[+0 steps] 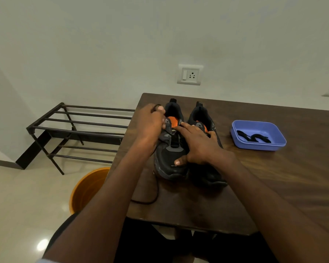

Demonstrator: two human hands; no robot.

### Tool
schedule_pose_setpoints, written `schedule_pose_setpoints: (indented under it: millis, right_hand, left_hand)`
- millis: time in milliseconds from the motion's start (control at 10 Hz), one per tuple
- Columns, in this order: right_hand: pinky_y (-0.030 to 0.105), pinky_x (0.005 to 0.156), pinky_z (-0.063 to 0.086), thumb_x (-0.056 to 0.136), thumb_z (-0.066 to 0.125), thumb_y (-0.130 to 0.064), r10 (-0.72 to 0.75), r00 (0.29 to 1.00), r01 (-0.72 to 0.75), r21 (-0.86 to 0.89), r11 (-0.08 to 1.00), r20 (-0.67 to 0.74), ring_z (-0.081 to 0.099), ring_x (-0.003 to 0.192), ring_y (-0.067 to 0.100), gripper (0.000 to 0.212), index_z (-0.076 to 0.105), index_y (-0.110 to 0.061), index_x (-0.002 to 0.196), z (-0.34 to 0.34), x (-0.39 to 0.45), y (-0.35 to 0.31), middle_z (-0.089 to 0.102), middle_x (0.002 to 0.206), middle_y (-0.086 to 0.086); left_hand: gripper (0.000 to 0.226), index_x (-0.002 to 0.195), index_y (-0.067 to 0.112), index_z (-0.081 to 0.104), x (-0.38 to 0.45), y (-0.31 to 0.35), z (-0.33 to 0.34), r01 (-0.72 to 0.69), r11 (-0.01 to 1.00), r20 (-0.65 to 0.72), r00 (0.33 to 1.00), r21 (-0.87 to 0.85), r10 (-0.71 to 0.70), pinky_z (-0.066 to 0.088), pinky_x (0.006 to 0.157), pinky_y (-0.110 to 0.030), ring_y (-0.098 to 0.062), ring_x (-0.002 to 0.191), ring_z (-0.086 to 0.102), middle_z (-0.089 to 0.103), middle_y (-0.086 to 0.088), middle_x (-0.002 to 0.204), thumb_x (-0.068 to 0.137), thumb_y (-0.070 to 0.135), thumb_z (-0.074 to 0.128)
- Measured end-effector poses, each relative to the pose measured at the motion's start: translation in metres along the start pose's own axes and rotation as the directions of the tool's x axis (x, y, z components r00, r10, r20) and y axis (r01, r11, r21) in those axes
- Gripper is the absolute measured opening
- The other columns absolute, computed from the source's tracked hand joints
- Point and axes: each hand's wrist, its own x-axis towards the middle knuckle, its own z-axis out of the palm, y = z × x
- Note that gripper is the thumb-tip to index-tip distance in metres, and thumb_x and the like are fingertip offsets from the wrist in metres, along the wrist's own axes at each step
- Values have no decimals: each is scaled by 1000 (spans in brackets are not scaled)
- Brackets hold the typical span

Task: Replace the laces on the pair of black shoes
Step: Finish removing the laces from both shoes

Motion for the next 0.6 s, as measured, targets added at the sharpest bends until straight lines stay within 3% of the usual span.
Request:
schedule_pose_setpoints:
  millis: [100,200,300,400,500,600]
  right_hand:
    - [74,120,4,69,86,-61,10,1000,-10,11,1000,-12,1,160,24,124,8,-41,163,0,-1,1,0,173,-9]
    - [74,119,4,70,85,-61,16,1000,-15,9,1000,-14,1,160,24,123,7,-39,164,1,-1,-1,-1,173,-9]
    - [74,119,4,72,85,-61,24,1000,-23,14,1000,-5,1,160,24,123,6,-38,164,1,-1,-3,-2,173,-9]
    - [74,120,3,72,85,-61,26,1000,-26,20,999,1,1,160,24,123,6,-38,164,0,-1,-3,-2,173,-9]
    - [74,120,4,71,85,-61,20,1000,-19,18,1000,-5,1,160,24,124,6,-38,164,1,0,-3,-2,173,-9]
    - [75,120,4,70,85,-61,10,1000,-10,30,1000,-12,1,160,24,123,8,-39,164,1,-1,0,-1,173,-10]
  left_hand:
    - [7,96,17,70,9,-9,-12,-300,778,204,953,552,223,57,78,-30,-8,84,64,68,5,92,98,23,66]
    - [8,92,22,75,8,-21,-14,-385,556,400,911,737,101,50,82,-28,-11,94,58,63,3,104,90,29,78]
    - [12,95,26,73,6,-24,-12,-435,441,396,900,785,182,46,91,-33,-15,108,44,49,4,107,87,31,80]
    - [14,92,25,72,4,-22,-6,-427,326,359,899,843,250,46,94,-36,-19,108,43,51,3,107,87,36,78]
    - [14,82,33,64,4,-20,-4,-390,353,308,913,850,268,36,103,-42,-13,109,44,57,9,106,90,38,74]
    - [20,81,36,61,8,-3,-9,-285,782,79,953,554,291,40,100,-33,-6,98,63,70,15,93,99,27,65]
